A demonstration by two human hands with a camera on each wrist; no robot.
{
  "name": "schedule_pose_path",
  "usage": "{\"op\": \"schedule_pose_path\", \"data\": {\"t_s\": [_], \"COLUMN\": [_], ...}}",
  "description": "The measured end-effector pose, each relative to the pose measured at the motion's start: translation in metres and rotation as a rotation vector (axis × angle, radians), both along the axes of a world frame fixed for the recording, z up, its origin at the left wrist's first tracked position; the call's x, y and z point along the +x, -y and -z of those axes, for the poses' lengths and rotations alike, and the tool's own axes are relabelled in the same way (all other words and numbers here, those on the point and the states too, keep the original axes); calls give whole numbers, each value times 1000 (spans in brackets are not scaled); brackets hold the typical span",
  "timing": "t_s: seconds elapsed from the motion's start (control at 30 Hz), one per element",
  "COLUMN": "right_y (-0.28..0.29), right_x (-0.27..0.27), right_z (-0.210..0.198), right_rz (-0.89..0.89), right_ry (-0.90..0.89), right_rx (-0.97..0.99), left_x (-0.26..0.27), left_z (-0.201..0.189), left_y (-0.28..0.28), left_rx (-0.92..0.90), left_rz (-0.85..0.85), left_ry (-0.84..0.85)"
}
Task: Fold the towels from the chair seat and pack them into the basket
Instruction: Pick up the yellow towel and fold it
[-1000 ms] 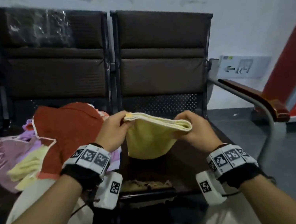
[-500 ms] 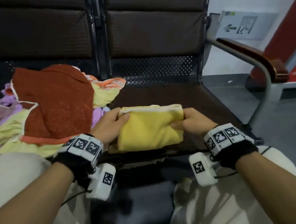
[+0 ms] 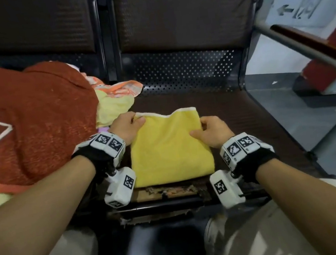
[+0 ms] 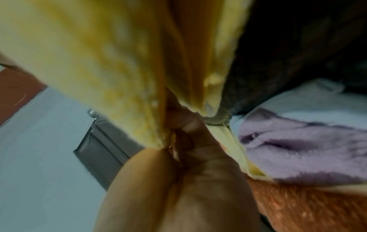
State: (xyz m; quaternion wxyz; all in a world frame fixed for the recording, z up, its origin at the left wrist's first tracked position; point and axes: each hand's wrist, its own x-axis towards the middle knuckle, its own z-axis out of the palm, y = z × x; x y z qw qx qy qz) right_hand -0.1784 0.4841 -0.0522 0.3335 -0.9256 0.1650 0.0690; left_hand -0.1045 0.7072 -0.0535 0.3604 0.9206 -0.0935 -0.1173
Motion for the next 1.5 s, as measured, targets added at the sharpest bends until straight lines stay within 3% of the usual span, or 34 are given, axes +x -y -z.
{"op": "schedule_pose_path", "data": {"t_s": [0.13,0.23,0.33,0.4,0.5,0.6,0.7,0.87,1.1,1.17,1.27,1.37,1.43,1.5], "right_y": [1,4,-1,-5,-9,-17,-27,-23,-11,-8,-3,4,7,8], "right_x": [-3,-14,-31,-39,-46,-53,-52,-42,-32,-25,-10,6,15,26], "right_z": [6,5,-4,-8,-12,-11,-14,-33,-39,-37,-37,-32,-23,-13], "right_rz": [-40,-124,-413,-623,-749,-766,-748,-703,-696,-662,-558,-392,-260,-188], "right_ry": [-148,-37,170,61,-194,-158,-41,-43,-231,-197,-129,-150,-191,-244], "right_rx": [-99,-196,-302,-304,-412,-545,-637,-521,-491,-537,-377,-46,159,204], "left_x": [7,8,2,-6,-30,-62,-80,-79,-54,-42,-23,-6,3,11], "left_z": [18,26,23,19,10,6,9,1,-27,-31,-33,-26,-19,-11], "left_y": [-1,-7,-10,-12,-14,-9,-4,-8,-8,-8,-9,-10,-8,-4], "left_rx": [55,-6,-115,-77,19,82,242,582,372,337,346,282,285,371], "left_rz": [-18,-70,-142,-135,58,386,519,652,687,689,662,604,560,532], "left_ry": [-62,-107,-152,-72,115,136,103,251,93,22,-45,-64,-24,72]}}
